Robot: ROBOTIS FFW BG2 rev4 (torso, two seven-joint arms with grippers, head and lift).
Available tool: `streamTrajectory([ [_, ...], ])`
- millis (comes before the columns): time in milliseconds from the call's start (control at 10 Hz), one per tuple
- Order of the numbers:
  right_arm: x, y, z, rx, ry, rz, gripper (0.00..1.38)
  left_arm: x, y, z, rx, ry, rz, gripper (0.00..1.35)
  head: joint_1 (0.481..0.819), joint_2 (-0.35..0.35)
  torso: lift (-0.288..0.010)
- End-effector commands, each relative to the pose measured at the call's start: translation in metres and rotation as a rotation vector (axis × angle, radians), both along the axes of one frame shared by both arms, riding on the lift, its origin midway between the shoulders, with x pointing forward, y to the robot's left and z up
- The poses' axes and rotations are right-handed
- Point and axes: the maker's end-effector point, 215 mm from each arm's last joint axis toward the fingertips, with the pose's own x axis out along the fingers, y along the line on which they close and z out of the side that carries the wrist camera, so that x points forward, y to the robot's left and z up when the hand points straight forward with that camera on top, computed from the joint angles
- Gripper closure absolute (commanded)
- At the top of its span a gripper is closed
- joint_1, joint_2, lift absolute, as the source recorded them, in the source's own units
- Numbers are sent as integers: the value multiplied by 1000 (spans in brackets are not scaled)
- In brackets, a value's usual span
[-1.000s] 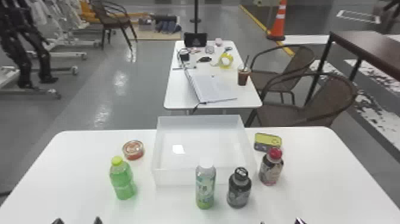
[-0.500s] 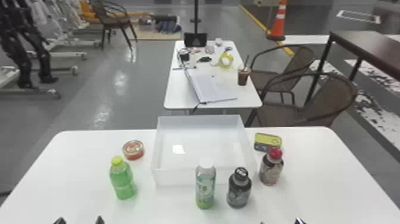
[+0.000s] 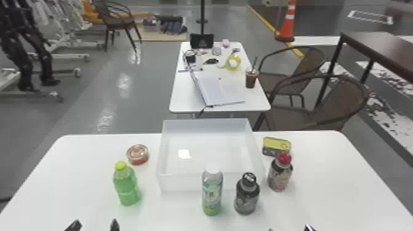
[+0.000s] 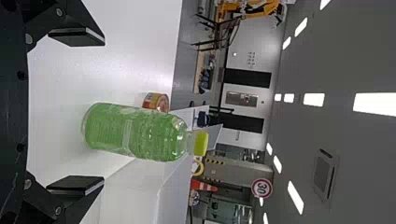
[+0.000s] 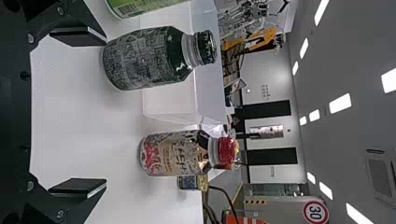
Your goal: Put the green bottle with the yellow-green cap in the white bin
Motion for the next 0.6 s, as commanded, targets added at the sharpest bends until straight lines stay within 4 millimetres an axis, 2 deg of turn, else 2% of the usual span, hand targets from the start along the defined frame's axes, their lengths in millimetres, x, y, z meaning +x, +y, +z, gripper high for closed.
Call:
streamTrajectory([
  [0, 0, 0, 0, 1, 0, 0, 216, 14, -18, -5, -24, 14, -30, 237, 549, 0, -100],
  [100, 1, 0, 0, 0, 0, 0, 216, 24, -27, -5, -32, 16, -52, 237, 549, 0, -100],
  [500, 2, 0, 1, 0, -3, 0, 216, 67, -37, -9, 22, 31, -116, 237, 549, 0, -100],
])
